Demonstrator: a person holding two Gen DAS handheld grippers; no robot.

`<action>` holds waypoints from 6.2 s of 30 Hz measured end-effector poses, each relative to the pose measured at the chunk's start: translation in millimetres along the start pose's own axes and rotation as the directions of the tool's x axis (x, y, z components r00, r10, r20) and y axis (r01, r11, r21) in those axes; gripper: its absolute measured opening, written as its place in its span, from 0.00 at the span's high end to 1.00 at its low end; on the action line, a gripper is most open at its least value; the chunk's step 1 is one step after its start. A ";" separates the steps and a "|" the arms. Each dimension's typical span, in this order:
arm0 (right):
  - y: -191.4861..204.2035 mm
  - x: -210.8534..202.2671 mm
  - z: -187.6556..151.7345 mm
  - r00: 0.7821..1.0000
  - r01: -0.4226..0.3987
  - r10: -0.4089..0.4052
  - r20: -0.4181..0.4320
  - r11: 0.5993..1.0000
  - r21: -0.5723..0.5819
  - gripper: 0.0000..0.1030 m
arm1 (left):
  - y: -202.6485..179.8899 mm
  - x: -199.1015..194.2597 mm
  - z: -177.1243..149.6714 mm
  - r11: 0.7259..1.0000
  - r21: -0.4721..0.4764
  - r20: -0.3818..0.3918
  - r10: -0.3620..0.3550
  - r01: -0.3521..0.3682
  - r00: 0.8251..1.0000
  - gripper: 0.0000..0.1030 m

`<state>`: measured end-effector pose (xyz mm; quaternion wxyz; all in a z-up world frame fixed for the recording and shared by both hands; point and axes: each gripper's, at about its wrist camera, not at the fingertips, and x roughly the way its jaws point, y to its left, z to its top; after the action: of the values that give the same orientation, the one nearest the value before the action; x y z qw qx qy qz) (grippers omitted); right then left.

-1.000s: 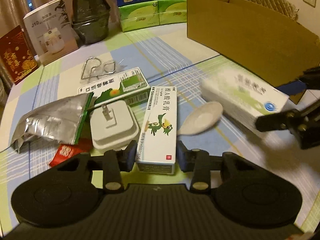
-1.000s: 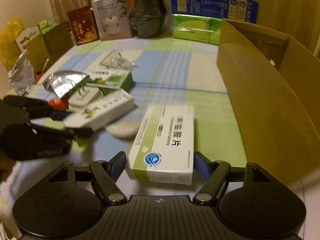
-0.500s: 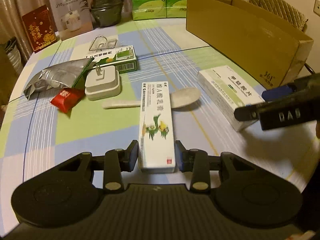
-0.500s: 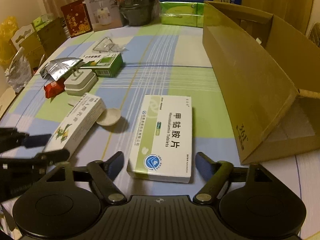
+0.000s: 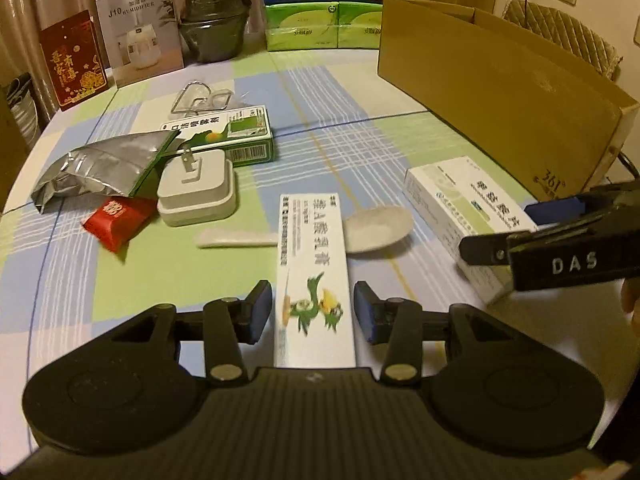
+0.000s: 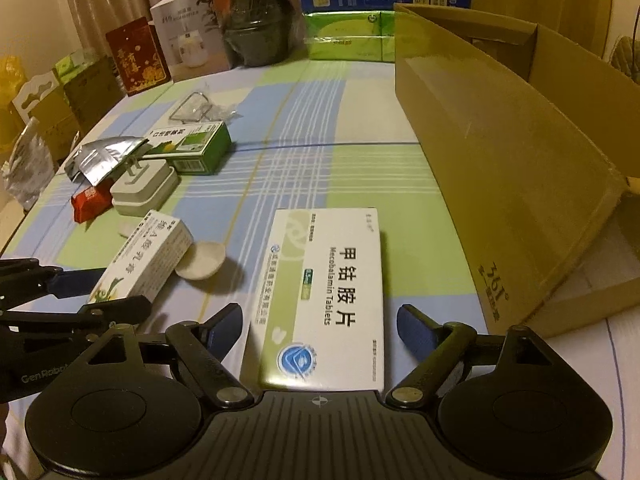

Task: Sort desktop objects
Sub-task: 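Carry both held medicine boxes with both tools over the cardboard box, then open the left tool dropping the cream box while the right tool releases the tablet box, then withdraw both tools from the cardboard box back over the table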

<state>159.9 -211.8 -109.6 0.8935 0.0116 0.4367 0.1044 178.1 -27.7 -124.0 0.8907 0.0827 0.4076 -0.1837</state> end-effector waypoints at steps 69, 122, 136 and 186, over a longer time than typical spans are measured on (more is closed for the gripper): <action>-129.1 -212.2 -1.1 0.955 0.164 -0.171 0.241 0.985 0.048 0.34 | -188.4 -122.3 74.6 0.995 -0.033 0.118 -0.092 0.096 0.989 0.68; -206.2 -116.3 112.8 0.978 0.122 -0.124 0.168 0.992 0.024 0.34 | -204.1 2.4 187.8 0.971 -0.181 0.092 -0.143 0.158 0.985 0.64; -211.0 -129.5 108.4 0.970 0.076 -0.095 0.224 0.993 0.090 0.25 | -169.4 -27.2 170.8 0.968 -0.222 0.122 -0.094 0.120 0.988 0.61; -32.2 -210.5 9.5 0.974 -0.147 0.151 0.170 0.988 -0.036 0.02 | -28.1 -189.1 0.8 0.945 -0.307 0.097 0.152 -0.115 0.984 0.01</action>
<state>47.3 -284.1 56.4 0.9176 0.0430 0.3544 0.1748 54.1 -4.6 19.6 0.9260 -0.0371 0.3703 -0.0636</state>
